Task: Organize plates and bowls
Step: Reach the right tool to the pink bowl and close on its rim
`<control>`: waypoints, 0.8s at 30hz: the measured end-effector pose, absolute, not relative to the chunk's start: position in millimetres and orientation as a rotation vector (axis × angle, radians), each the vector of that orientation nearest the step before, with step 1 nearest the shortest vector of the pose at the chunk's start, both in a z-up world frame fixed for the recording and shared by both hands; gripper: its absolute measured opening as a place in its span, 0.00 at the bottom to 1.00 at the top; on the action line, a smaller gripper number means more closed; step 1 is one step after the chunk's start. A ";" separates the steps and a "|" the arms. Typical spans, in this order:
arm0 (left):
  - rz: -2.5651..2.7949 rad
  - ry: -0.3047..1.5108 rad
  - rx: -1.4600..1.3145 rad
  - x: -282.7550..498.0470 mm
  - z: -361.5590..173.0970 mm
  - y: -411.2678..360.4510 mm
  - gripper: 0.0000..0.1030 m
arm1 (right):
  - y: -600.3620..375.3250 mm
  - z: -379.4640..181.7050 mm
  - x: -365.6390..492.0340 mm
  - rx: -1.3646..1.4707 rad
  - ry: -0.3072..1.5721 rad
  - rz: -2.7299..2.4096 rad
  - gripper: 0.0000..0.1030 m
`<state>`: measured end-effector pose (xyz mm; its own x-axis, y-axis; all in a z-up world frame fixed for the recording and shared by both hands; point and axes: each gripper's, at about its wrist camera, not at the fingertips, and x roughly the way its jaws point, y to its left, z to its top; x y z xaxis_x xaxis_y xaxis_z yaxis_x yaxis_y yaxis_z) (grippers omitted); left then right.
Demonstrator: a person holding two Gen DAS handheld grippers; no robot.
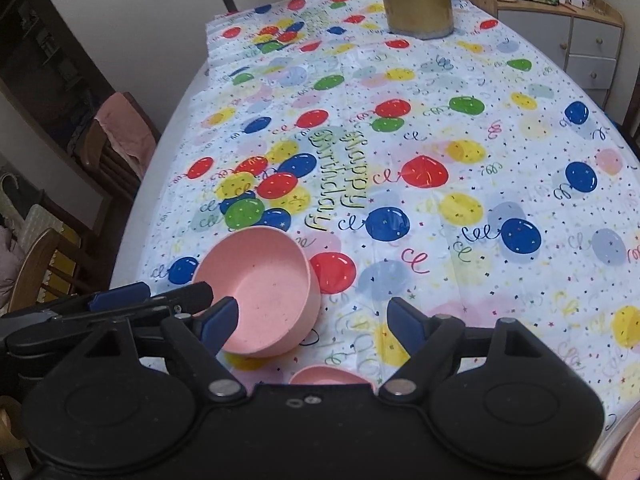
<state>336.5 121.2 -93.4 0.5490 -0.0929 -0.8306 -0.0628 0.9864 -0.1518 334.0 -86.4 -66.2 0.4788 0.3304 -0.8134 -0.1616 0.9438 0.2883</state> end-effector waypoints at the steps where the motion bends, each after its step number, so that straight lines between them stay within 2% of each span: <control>1: -0.017 0.997 -0.173 340.0 -97.2 122.7 0.72 | -84.3 -70.1 336.9 0.173 1.036 0.295 0.78; 9: -0.027 1.033 -0.169 357.3 -120.0 124.9 0.72 | -73.4 -94.7 353.9 0.146 1.083 0.257 0.72; 15: -0.028 1.048 -0.157 363.4 -130.7 123.0 0.72 | -67.4 -103.8 361.3 0.134 1.093 0.242 0.59; 19: -0.031 1.054 -0.157 365.9 -135.1 122.1 0.71 | -64.6 -107.6 364.9 0.135 1.096 0.239 0.47; 21: -0.034 1.056 -0.164 366.5 -136.6 122.2 0.70 | -63.5 -109.4 365.8 0.136 1.098 0.237 0.45; 23: -0.044 1.053 -0.162 366.5 -137.1 122.2 0.67 | -62.5 -110.9 366.5 0.134 1.099 0.237 0.38; 24: -0.056 1.054 -0.165 366.7 -137.6 121.9 0.58 | -62.2 -111.4 366.7 0.136 1.099 0.236 0.37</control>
<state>366.7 121.9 -137.6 0.4938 -0.1249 -0.8605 -0.0329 0.9862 -0.1620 366.7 -62.2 -111.4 0.4327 0.2558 -0.8644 -0.1221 0.9667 0.2250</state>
